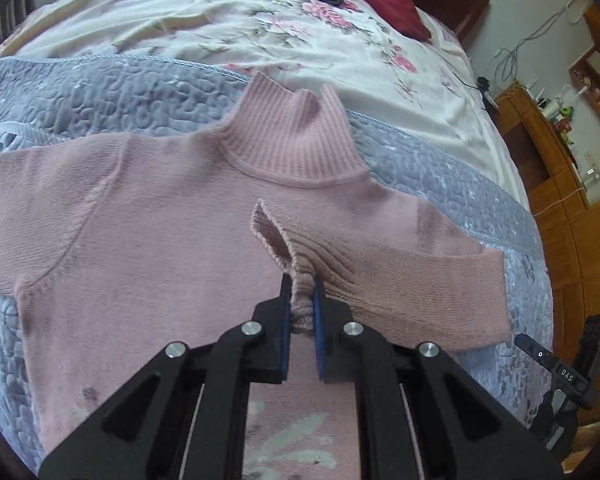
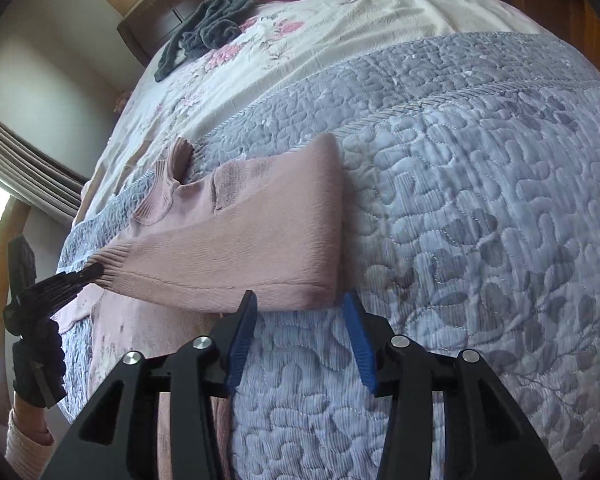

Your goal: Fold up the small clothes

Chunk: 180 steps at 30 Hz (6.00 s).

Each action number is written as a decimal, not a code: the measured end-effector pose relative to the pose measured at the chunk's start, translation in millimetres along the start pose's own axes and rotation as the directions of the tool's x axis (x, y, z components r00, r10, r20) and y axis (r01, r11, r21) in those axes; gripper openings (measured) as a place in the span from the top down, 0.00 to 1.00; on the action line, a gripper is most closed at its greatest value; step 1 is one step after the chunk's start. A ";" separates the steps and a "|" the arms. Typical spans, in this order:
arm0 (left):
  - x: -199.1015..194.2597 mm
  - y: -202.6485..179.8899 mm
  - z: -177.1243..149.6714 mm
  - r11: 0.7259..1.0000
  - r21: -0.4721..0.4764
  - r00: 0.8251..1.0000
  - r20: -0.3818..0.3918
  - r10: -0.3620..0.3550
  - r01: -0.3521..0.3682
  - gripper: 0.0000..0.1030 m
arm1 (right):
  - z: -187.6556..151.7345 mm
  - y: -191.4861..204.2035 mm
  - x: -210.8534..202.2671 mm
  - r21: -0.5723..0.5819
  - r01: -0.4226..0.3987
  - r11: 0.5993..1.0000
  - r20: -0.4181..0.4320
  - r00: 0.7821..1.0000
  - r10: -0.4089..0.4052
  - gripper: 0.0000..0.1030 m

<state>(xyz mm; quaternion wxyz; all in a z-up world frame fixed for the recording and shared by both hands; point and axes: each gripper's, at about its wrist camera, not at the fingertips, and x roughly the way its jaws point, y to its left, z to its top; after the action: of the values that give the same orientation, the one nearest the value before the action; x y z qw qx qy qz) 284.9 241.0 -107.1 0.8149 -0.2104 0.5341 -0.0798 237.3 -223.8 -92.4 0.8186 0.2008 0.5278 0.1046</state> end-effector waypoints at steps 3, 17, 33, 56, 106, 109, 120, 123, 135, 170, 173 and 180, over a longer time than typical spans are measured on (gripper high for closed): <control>-11.2 25.6 6.7 0.999 -0.018 0.998 0.032 0.051 -0.050 0.93 | 7.1 6.5 18.2 0.017 -0.022 1.000 -0.027 0.999 0.022 0.55; 27.3 99.0 1.2 0.985 -0.066 0.985 -0.061 0.158 -0.162 0.92 | 10.8 30.2 78.8 -0.009 0.079 0.997 -0.142 0.987 -0.080 0.68; -26.9 78.7 3.6 0.989 -0.022 0.986 0.076 0.149 -0.148 0.73 | 13.6 109.2 53.1 -0.189 0.074 0.979 -0.073 0.993 -0.089 0.61; 7.2 91.3 -19.1 0.997 -0.027 0.997 -0.038 0.067 -0.068 0.60 | -8.2 148.4 88.8 -0.225 0.061 0.972 -0.146 0.985 -0.095 0.58; -144.7 469.0 -13.3 0.754 -0.650 0.934 0.319 0.158 0.094 0.89 | -83.0 245.4 163.1 -0.373 -0.066 0.925 -0.300 0.953 -0.053 0.53; -148.2 443.7 -8.8 0.791 -0.601 0.933 0.340 0.123 0.115 0.89 | -83.7 241.5 157.6 -0.369 -0.062 0.927 -0.294 0.954 -0.054 0.53; -125.7 299.2 10.7 0.900 -0.367 0.932 0.348 -0.105 0.238 0.90 | -80.7 226.2 137.0 -0.355 -0.051 0.934 -0.264 0.963 -0.047 0.53; -110.2 258.1 15.2 0.908 -0.315 0.927 0.337 -0.164 0.275 0.90 | -79.8 218.8 131.9 -0.352 -0.042 0.935 -0.258 0.965 -0.054 0.53; -35.2 140.2 14.1 0.905 -0.233 0.924 0.227 -0.307 0.357 0.89 | -70.3 195.6 126.1 -0.309 -0.032 0.951 -0.240 0.970 -0.046 0.53; -26.2 235.4 3.7 0.983 -0.119 0.988 0.047 0.147 -0.140 0.69 | -28.3 322.7 201.2 -0.163 -0.217 0.962 -0.391 0.910 0.140 0.53; -21.8 237.4 -1.0 0.983 -0.123 0.987 0.066 0.144 -0.136 0.68 | -27.9 330.5 224.8 -0.105 -0.230 0.968 -0.436 0.885 0.163 0.52; -40.4 240.5 -3.3 0.984 -0.158 0.991 0.083 0.101 -0.087 0.67 | -42.1 338.4 251.8 -0.102 -0.264 0.959 -0.465 0.865 0.189 0.91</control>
<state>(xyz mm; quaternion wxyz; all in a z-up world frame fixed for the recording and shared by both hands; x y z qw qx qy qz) 242.3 470.6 -177.4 0.8226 -0.2506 0.5104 0.0097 318.9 185.6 -166.0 0.6697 0.1644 0.6651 0.2865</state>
